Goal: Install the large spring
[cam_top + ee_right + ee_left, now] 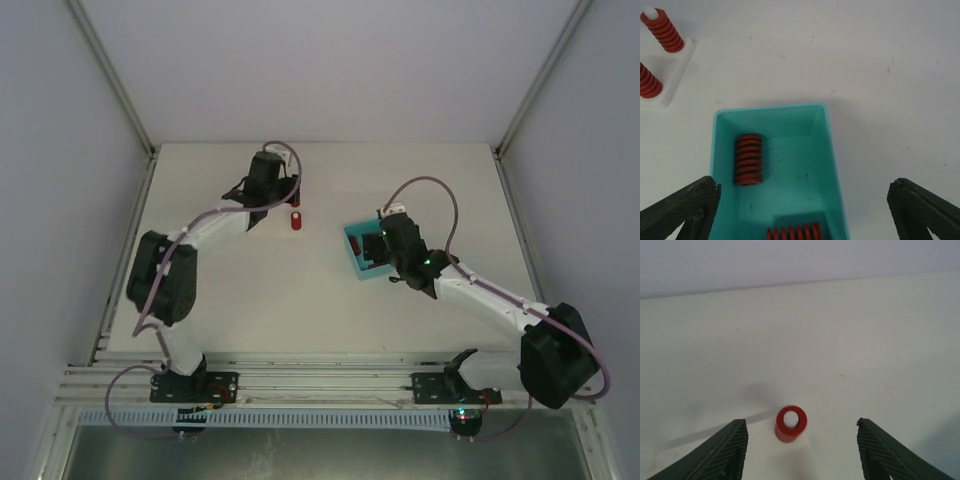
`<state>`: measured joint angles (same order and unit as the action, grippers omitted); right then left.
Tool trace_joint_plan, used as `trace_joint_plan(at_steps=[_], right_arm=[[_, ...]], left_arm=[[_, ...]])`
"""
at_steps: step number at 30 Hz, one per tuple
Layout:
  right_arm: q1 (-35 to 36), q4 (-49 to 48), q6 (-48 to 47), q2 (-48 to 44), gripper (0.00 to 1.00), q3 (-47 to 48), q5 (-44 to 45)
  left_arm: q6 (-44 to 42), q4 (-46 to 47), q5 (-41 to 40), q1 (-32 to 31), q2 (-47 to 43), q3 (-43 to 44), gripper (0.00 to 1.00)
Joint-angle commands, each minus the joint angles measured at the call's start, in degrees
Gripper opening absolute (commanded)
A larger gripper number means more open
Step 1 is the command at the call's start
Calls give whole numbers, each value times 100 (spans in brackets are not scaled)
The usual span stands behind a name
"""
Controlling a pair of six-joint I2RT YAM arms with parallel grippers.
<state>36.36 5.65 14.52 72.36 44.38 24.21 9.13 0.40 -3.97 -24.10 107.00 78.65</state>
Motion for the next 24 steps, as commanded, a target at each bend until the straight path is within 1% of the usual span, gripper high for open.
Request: trace_joint_plan(at_steps=[1,3,4,5,6,8,10,14,19,24], right_arm=[[-460,692,502,198,90,312,-1203],[-684,855,480,248,85,409,-1637],[-773,959,444,289,82,471,-1793],[-832,1087,384,315,78,527,-1905],[-881,1168,328,349,73,575,-1993],[-913,1218,238,419,64,640,-2126],[-922,1236,169,497,57,714,-2265],[-929,1496,24,828,49,1074,-2507],[-924,1783,-73,1327,48,1506,-2729],[-922,1992,-109,1967,49,1971,-2921]], left_arm=[[537,745,360,-24,-802,-908,66],[804,1100,603,-40,-1154,-1449,73],[913,1317,780,-43,-1312,-1762,82],[1020,1533,880,-54,-1501,-2094,94],[1152,1717,924,-57,-1669,-2377,100],[1340,1970,975,-55,-1947,-2918,99],[1350,2053,978,-60,-2217,-3308,99],[1275,2164,940,-98,-2877,-4040,99],[1186,2254,696,-208,-3544,-4680,99],[881,2570,220,-431,-3850,-5115,99]])
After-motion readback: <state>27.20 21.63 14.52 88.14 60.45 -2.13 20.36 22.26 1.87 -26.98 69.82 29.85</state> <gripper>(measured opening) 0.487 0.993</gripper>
